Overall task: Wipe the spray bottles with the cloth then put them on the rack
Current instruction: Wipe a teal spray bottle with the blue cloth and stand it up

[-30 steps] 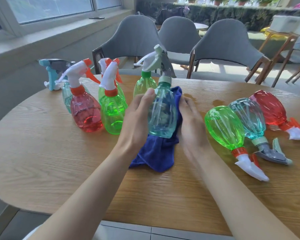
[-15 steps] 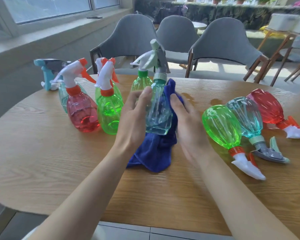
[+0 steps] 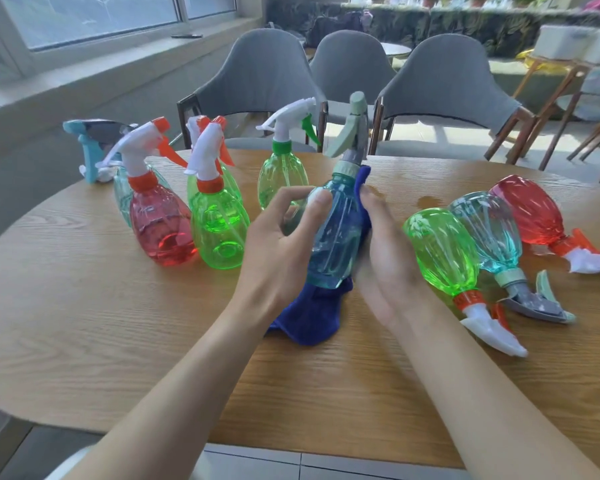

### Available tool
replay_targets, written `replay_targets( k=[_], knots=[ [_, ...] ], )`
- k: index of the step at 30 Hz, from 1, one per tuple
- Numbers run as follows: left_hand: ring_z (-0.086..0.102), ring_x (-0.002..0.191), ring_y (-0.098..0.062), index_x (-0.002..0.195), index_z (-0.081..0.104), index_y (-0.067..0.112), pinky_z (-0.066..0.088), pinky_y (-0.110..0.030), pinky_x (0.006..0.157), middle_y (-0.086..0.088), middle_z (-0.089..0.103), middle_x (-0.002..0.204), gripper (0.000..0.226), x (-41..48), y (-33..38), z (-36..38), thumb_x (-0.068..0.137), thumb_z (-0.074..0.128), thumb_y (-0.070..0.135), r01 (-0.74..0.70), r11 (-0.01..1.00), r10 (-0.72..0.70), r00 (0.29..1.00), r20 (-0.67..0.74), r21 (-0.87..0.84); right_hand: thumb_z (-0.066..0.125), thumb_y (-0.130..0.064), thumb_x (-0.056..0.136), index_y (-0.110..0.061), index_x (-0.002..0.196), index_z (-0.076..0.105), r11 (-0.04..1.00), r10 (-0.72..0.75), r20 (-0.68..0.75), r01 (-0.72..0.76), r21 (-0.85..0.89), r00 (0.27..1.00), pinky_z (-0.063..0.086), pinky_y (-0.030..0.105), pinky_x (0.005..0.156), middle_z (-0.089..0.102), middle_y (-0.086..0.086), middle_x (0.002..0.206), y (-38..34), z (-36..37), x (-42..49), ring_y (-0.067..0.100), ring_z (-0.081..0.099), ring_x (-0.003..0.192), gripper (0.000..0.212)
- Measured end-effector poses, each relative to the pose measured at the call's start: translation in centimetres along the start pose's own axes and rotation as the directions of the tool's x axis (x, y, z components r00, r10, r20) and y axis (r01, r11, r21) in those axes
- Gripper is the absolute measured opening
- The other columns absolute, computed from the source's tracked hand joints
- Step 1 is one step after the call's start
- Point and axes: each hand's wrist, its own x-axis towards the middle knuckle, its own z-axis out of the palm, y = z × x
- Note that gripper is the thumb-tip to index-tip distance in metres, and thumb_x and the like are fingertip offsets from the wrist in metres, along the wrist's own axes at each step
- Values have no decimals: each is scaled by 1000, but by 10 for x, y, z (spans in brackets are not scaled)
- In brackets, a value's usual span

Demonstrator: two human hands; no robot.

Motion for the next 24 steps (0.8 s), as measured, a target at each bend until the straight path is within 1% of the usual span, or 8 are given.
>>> replay_targets(
  k=[5,8,11,13,15,17,20,24],
  knots=[
    [69,90,5,106,79,29,53,-20,84,14,78,93,23,6,-2,0,109,60,40,-43,996,58,978,-203,77,57,-37,109,-8,139,63,997,63,-7,-63,49,998,54,52,110,71,17,134,6,3,-1,30,70,123,42],
    [73,93,-5,90,80,31,57,-38,95,7,79,91,26,9,-7,0,107,64,43,-84,986,126,943,-308,145,56,-29,110,-8,132,65,998,51,-33,-49,49,998,52,55,112,75,15,127,6,4,-1,32,71,121,32],
    [71,82,-8,74,73,11,60,-48,89,-9,76,80,52,9,-12,1,108,62,49,-98,981,150,933,-328,170,54,-29,112,-8,135,64,999,46,-56,-44,31,997,52,54,112,74,16,129,4,3,0,32,71,122,33],
    [74,87,-3,75,72,-1,59,-41,92,13,77,81,65,6,-11,3,111,54,49,-85,975,144,947,-287,207,53,-29,112,-6,136,63,999,33,-73,-32,10,997,55,51,109,73,18,130,2,1,1,33,71,122,35],
    [70,105,1,90,79,13,55,-36,103,17,76,106,54,2,-14,6,111,51,54,-105,955,152,976,-157,276,53,-28,112,-6,136,63,1000,24,-98,-24,2,995,58,48,104,72,21,131,1,-1,2,31,72,116,34],
    [58,130,1,138,69,21,43,-20,114,11,66,140,50,-4,-15,10,104,60,57,-161,879,183,983,-7,448,52,-29,113,-9,133,66,1000,20,-111,-20,4,994,56,50,107,72,20,131,1,-1,1,29,73,115,32],
    [56,131,1,152,53,23,41,-13,108,12,62,143,71,-2,-19,10,94,74,58,-152,853,174,985,2,499,54,-36,109,-20,122,73,999,-17,-108,14,-33,994,47,54,116,73,14,130,7,2,0,29,69,124,28],
    [72,91,6,128,70,24,54,-14,78,12,77,103,47,9,-11,-1,92,79,54,73,988,-48,982,-182,137,54,-38,102,-27,111,75,990,-114,-31,111,-91,993,47,53,115,74,9,126,15,9,-4,24,69,123,25]
  ],
)
